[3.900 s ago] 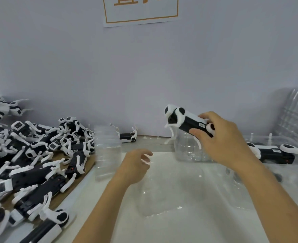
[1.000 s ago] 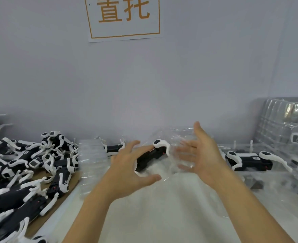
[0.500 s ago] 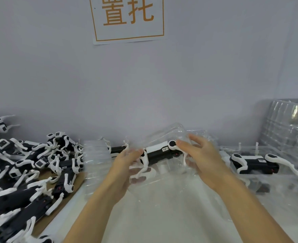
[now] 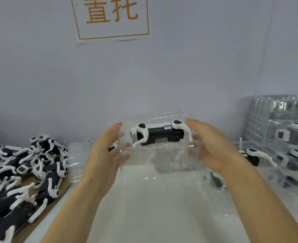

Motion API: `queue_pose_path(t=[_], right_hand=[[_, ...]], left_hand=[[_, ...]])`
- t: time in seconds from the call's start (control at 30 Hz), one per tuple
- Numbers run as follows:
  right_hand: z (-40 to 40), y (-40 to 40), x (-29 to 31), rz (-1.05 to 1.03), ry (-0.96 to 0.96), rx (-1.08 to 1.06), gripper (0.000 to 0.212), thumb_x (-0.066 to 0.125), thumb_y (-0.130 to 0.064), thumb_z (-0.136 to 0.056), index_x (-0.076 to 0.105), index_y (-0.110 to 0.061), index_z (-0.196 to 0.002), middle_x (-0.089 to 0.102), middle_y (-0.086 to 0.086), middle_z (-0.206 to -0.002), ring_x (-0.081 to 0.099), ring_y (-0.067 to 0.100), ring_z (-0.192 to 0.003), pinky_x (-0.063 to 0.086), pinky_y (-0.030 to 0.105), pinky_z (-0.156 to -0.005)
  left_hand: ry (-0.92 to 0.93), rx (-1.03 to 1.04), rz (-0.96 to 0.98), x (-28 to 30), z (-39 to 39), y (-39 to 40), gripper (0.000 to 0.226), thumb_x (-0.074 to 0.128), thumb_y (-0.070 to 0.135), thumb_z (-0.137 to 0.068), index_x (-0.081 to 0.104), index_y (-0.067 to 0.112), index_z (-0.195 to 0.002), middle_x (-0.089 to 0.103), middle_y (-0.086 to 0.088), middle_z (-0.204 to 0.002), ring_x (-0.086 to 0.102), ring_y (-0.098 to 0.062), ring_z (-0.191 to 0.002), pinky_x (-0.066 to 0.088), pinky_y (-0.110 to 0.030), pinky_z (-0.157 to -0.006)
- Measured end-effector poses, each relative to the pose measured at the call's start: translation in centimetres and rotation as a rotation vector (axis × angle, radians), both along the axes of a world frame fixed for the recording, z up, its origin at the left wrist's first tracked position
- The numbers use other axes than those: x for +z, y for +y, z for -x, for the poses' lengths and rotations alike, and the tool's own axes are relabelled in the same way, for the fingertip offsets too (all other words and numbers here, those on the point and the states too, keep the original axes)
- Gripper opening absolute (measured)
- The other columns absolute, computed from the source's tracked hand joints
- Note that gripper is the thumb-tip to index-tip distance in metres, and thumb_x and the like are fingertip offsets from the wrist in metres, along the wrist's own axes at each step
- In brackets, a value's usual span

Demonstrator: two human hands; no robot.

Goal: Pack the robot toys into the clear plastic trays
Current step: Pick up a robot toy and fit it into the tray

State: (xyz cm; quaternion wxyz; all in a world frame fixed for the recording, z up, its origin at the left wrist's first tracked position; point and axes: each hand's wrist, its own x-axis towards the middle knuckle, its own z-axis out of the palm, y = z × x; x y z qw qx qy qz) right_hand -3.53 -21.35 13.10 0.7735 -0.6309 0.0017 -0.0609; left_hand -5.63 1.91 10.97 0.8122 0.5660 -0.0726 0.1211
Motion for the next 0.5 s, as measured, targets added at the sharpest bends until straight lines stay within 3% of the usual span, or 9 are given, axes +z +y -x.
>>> queue_pose_path(t=[0.07, 0.13, 0.2, 0.27, 0.33, 0.4, 0.5], right_hand=[[0.7, -1.6, 1.1, -0.029, 0.018, -0.01, 0.017, 0.071, -0.037, -0.085, 0.065, -0.02, -0.086, 0.051, -0.005, -0.059, 0.05, 0.012, -0.055, 0.046, 0.029, -0.057], [1.2, -3.3, 2.0, -0.026, 0.011, -0.055, 0.022, 0.071, -0.039, -0.085, 0.066, -0.021, -0.097, 0.053, -0.002, -0.077, 0.052, 0.016, -0.068, 0.048, 0.028, -0.057], [1.7, -5.3, 2.6, -0.028, -0.015, -0.158, 0.02, 0.069, -0.041, -0.088, 0.062, -0.026, -0.1, 0.054, -0.001, -0.094, 0.055, 0.019, -0.08, 0.051, 0.027, -0.053], [2.3, -6.9, 2.9, 0.015, -0.042, -0.248, 0.022, 0.063, -0.042, -0.091, 0.059, -0.03, -0.109, 0.053, -0.002, -0.105, 0.055, 0.021, -0.092, 0.053, 0.032, -0.063], [2.6, -8.1, 2.8, 0.212, -0.08, -0.37, 0.024, 0.057, -0.042, -0.093, 0.061, -0.029, -0.112, 0.057, -0.006, -0.104, 0.054, 0.019, -0.096, 0.05, 0.039, -0.079], [3.2, -8.6, 2.6, 0.429, -0.147, -0.511, 0.021, 0.05, -0.038, -0.091, 0.063, -0.028, -0.102, 0.059, -0.008, -0.098, 0.054, 0.017, -0.091, 0.045, 0.041, -0.085], [4.2, -9.6, 2.3, 0.534, -0.153, -0.637, 0.036, 0.045, -0.032, -0.091, 0.064, -0.019, -0.119, 0.065, 0.003, -0.113, 0.06, 0.025, -0.092, 0.041, 0.035, -0.071]], left_hand=[[-0.135, -0.059, -0.067, 0.6, 0.9, -2.2, 0.053, 0.07, 0.055, -0.075, 0.06, 0.052, -0.126, 0.055, 0.015, -0.136, 0.068, -0.015, -0.107, 0.058, -0.037, -0.083], [-0.158, -0.057, -0.16, 1.0, 1.2, -5.2, 0.067, 0.071, 0.063, -0.065, 0.05, 0.061, -0.129, 0.046, 0.013, -0.145, 0.06, -0.016, -0.121, 0.059, -0.034, -0.08], [-0.097, -0.029, -0.175, 1.2, 0.6, -8.2, 0.062, 0.068, 0.056, -0.072, 0.047, 0.06, -0.13, 0.045, 0.011, -0.145, 0.058, -0.016, -0.121, 0.057, -0.027, -0.07], [-0.017, -0.023, -0.137, 1.3, -0.5, -11.1, 0.048, 0.06, 0.041, -0.087, 0.047, 0.055, -0.131, 0.047, 0.015, -0.138, 0.057, -0.017, -0.116, 0.056, -0.027, -0.067], [0.026, -0.018, -0.109, 1.2, -1.2, -13.9, 0.043, 0.05, 0.031, -0.095, 0.047, 0.051, -0.133, 0.049, 0.016, -0.131, 0.055, -0.018, -0.116, 0.057, -0.034, -0.081], [0.036, -0.006, -0.122, 1.1, -1.5, -16.2, 0.043, 0.045, 0.03, -0.096, 0.046, 0.051, -0.134, 0.051, 0.014, -0.131, 0.054, -0.021, -0.119, 0.052, -0.045, -0.099], [0.033, -0.012, -0.173, 0.8, -1.9, -18.6, 0.045, 0.04, 0.032, -0.097, 0.044, 0.051, -0.137, 0.049, 0.013, -0.138, 0.051, -0.021, -0.124, 0.046, -0.049, -0.105]])
